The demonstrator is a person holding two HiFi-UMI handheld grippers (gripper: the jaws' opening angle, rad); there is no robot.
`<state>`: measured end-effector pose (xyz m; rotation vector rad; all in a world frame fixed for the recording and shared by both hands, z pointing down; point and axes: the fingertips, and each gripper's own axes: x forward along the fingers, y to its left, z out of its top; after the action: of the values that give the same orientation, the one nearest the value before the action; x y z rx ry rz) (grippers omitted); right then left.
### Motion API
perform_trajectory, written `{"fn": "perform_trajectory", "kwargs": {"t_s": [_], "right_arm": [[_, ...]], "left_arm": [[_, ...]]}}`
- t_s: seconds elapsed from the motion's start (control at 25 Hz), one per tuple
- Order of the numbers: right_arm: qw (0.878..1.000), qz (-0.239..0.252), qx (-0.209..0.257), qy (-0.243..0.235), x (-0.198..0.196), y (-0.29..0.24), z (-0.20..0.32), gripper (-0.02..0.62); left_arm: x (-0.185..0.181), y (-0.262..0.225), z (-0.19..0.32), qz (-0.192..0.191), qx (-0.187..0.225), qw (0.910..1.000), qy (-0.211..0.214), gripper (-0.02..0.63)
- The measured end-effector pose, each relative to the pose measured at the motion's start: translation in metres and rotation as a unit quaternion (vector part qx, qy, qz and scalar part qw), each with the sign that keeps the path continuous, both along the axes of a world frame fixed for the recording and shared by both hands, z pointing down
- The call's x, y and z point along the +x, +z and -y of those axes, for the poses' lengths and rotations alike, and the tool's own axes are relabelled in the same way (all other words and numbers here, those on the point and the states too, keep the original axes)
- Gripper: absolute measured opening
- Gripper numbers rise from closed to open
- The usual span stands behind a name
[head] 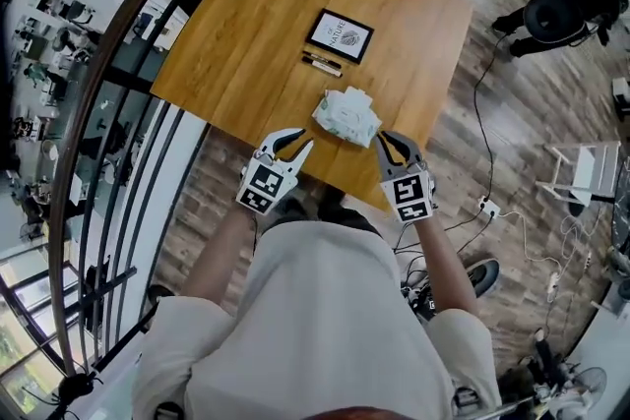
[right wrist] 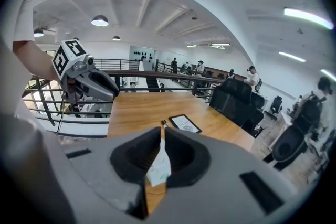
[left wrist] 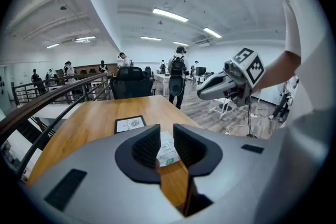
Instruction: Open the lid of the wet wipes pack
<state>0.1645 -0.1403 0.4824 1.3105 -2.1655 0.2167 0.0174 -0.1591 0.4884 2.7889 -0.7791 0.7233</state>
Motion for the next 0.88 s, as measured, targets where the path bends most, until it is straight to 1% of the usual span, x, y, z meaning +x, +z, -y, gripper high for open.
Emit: {"fn": "perform_trajectory", "kwargs": {"t_s": [0.24,0.4,0.68,0.88], "right_arm": [[0.999,0.016,0.02,0.045,-0.02,-0.029,-0.037,0.006],[0.997,0.018,0.03,0.062,-0.035,-0.045,-0.066,0.005],[0.994,0.028,0.05,0.098,-0.055,-0.068,-0.105,0.003],[0.99,0.04,0.063,0.118,-0.053,-0.082,-0.129,0.003]], "left_arm": [[-0.029,-0.03,-0.018,-0.018,0.014,0.9997,-0.003,0.024],[-0.046,-0.046,-0.037,-0.028,0.017,0.9994,-0.001,0.014],[-0.063,-0.059,-0.069,-0.047,0.023,0.9984,0.022,0.002],[-0.065,-0.07,-0.088,-0.061,0.022,0.9975,0.029,-0.004]]}}
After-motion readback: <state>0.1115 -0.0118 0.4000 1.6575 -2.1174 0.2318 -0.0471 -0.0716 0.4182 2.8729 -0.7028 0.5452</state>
